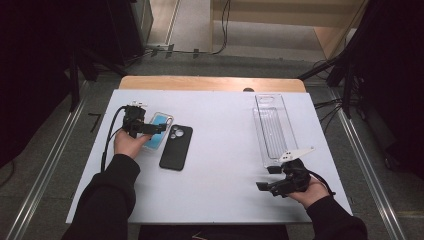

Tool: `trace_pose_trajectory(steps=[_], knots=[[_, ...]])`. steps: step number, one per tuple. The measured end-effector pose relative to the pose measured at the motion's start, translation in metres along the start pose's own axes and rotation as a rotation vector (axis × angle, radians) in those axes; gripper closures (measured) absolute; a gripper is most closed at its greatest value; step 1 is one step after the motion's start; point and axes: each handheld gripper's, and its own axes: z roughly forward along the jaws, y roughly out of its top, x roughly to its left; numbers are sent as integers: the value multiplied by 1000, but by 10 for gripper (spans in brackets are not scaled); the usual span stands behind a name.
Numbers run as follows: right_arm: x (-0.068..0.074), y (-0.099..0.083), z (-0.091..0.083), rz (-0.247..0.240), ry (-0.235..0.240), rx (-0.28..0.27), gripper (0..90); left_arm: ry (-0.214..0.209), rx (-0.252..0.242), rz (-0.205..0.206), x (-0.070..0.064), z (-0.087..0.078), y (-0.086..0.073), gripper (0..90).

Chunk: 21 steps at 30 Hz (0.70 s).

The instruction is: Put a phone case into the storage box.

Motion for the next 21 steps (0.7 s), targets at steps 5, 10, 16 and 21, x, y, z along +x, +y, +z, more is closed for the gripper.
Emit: trace_pose_trajectory(steps=[5, 10, 16, 21], knots=[[0, 0, 0, 0, -1, 0, 173, 14, 31, 17, 0, 6, -4, 6], [0, 0, 0, -1, -1, 0, 173, 22, 57, 26, 0, 11, -8, 6], [0, 0, 0, -1, -3, 0, 173, 42, 81, 39, 0, 16, -12, 6], [0, 0, -1, -1, -4, 0, 173, 79, 98, 77, -4, 21, -15, 6]])
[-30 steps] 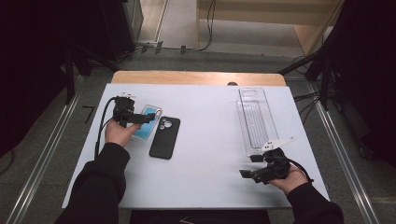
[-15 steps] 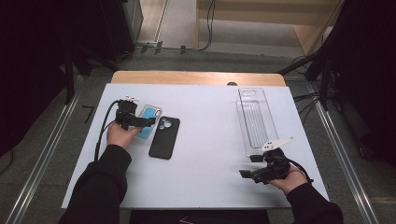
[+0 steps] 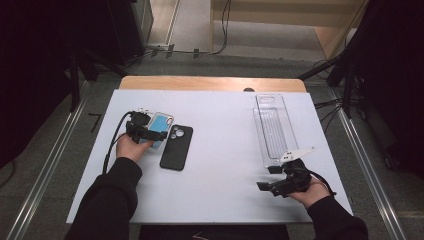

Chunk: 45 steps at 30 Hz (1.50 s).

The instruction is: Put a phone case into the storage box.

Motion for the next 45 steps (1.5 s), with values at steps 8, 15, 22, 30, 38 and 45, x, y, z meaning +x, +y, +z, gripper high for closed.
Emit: trace_pose_trajectory(steps=[8, 15, 22, 30, 38, 45], knots=[[0, 0, 0, 0, -3, 1, 172, 51, -8, 54, -7, 2, -5, 9], [0, 0, 0, 0, -4, -1, 172, 59, -7, 47, -9, 0, -5, 46], [0, 0, 0, -3, -2, -3, 173, 63, -23, 34, -9, -3, -6, 158], [0, 0, -1, -2, 0, -4, 173, 47, -23, 19, -6, -4, -5, 167], [0, 0, -1, -1, 0, -7, 173, 16, -40, -24, 1, -14, -2, 168], [1, 0, -2, -2, -1, -8, 173, -32, -67, -44, 2, -31, 3, 168]])
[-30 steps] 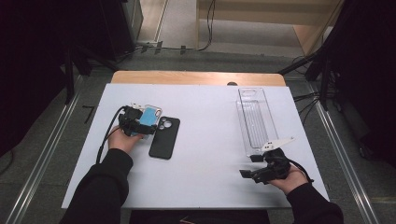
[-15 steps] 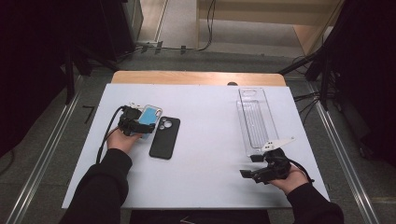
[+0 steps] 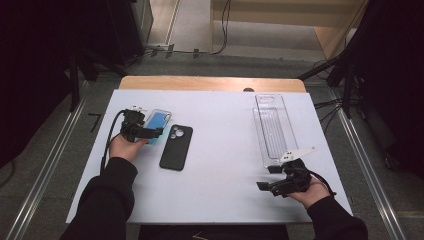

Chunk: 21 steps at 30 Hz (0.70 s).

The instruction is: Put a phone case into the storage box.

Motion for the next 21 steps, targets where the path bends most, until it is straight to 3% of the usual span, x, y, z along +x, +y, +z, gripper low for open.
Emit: trace_pose_trajectory(steps=[11, 21], knots=[[0, 1, -2, 0, -2, -22, 173, -95, 28, 37, -15, -19, 2, 168], [1, 1, -3, 11, 0, -35, 173, -189, 32, 50, -43, -25, 1, 168]])
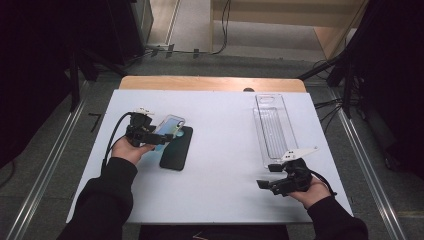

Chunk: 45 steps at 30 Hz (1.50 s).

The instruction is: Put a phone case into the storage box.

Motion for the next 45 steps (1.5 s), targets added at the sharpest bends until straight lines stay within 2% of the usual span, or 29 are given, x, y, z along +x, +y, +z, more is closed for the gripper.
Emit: trace_pose_trajectory(steps=[9, 15, 25, 33, 35, 38, 45], knots=[[2, 1, 0, 7, 17, -13, 173, -73, 4, 34, -30, -1, -7, 168], [6, 3, 0, 2, 24, -14, 173, -103, 5, 37, -43, -3, -13, 167], [15, 10, 1, 25, 48, -35, 173, -121, -17, 1, -63, -7, -22, 167], [22, 17, 1, 53, 57, -61, 173, -126, -27, 2, -78, -1, -28, 167], [26, 20, 0, 72, 52, -66, 173, -120, -43, 0, -82, 0, -29, 167], [31, 25, 0, 85, 38, -72, 173, -121, -70, -26, -87, 3, -29, 167], [36, 35, 3, 111, 33, -89, 175, -96, -110, -28, -99, 9, -32, 167]])
